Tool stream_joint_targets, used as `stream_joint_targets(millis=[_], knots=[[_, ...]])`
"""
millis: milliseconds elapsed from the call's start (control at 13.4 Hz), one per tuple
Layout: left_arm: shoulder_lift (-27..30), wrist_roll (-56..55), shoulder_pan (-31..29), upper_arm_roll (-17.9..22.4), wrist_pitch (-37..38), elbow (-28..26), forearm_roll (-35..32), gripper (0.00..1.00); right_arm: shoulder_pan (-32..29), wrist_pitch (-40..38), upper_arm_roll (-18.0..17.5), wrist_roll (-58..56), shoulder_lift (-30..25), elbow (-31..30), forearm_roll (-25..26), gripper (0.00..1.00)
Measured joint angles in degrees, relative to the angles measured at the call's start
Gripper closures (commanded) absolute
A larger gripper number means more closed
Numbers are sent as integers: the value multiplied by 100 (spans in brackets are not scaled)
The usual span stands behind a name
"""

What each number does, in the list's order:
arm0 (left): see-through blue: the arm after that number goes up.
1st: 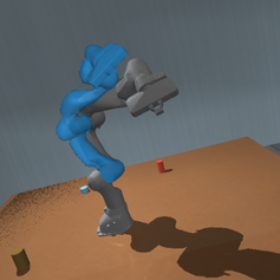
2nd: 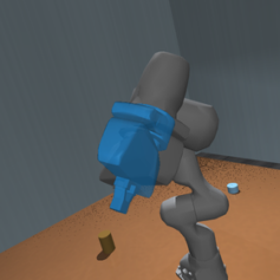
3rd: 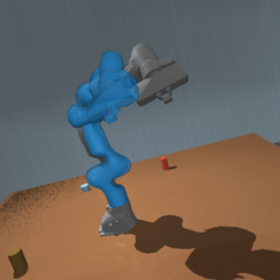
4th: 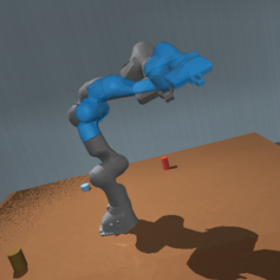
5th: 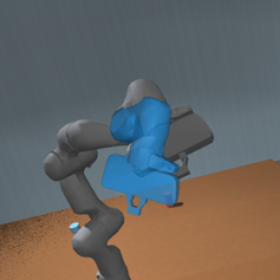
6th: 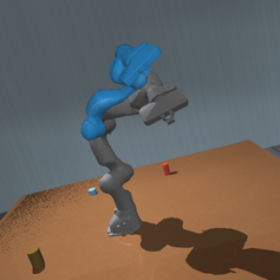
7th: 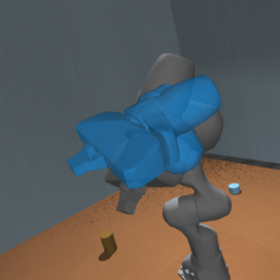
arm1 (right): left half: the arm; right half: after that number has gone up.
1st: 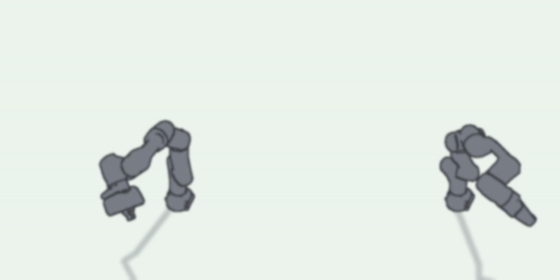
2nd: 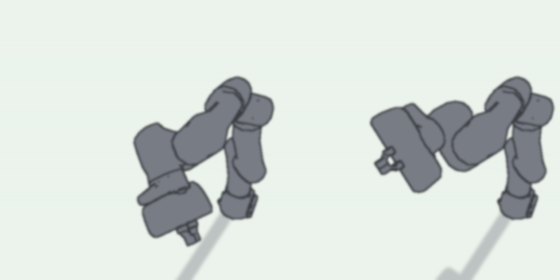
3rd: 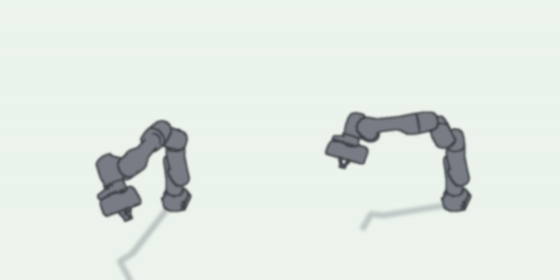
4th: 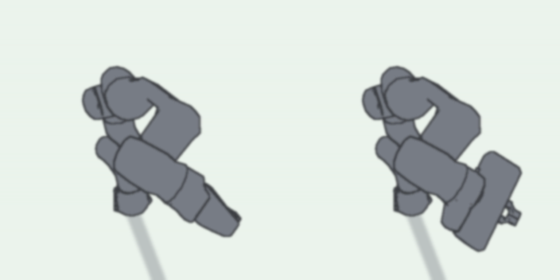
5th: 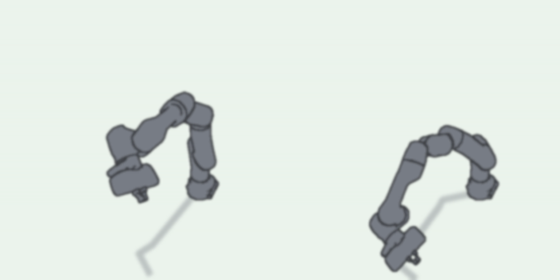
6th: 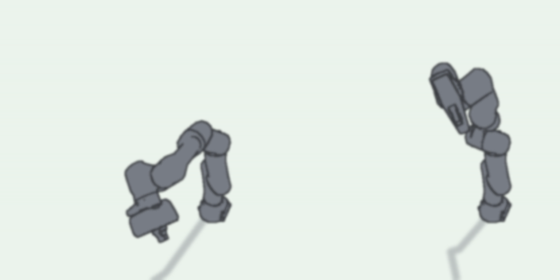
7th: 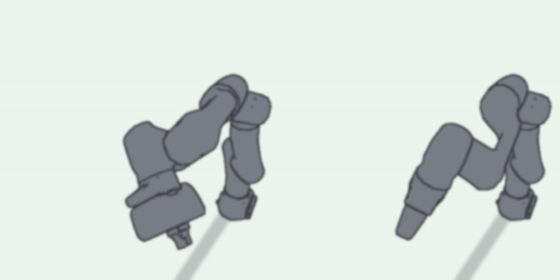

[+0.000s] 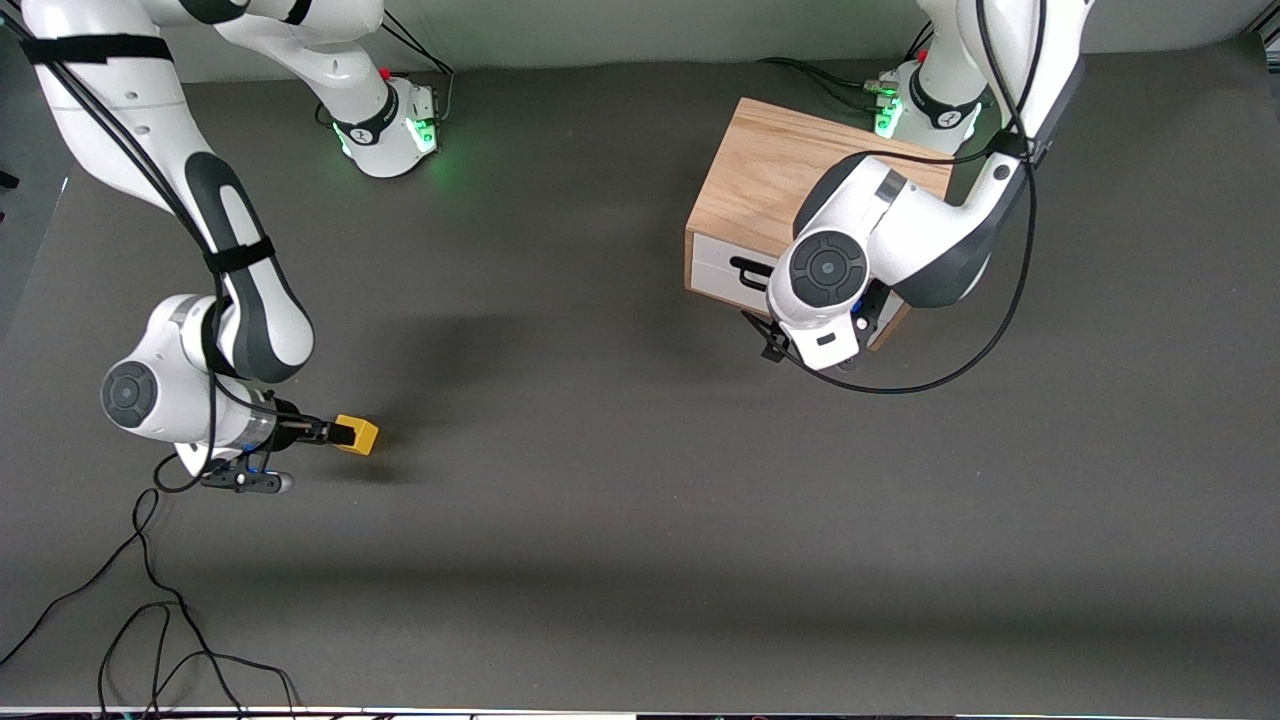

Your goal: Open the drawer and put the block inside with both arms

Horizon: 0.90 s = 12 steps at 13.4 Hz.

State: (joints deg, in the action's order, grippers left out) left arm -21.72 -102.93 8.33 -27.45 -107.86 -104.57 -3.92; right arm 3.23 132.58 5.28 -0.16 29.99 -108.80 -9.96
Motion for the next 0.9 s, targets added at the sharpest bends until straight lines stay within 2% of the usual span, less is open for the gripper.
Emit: stream_joint_targets(millis=[449, 748, 897], knots=[[-324, -187, 23, -5, -223, -145, -234, 0, 2, 696, -52, 4, 405, 5, -322, 0], [-366, -207, 24, -6, -295, -132, -360, 0, 59, 800, -75, 20, 522, 6, -375, 0], [-388, -225, 26, -15, -321, -114, -428, 0, 131, 797, -84, 26, 522, 6, -679, 0]])
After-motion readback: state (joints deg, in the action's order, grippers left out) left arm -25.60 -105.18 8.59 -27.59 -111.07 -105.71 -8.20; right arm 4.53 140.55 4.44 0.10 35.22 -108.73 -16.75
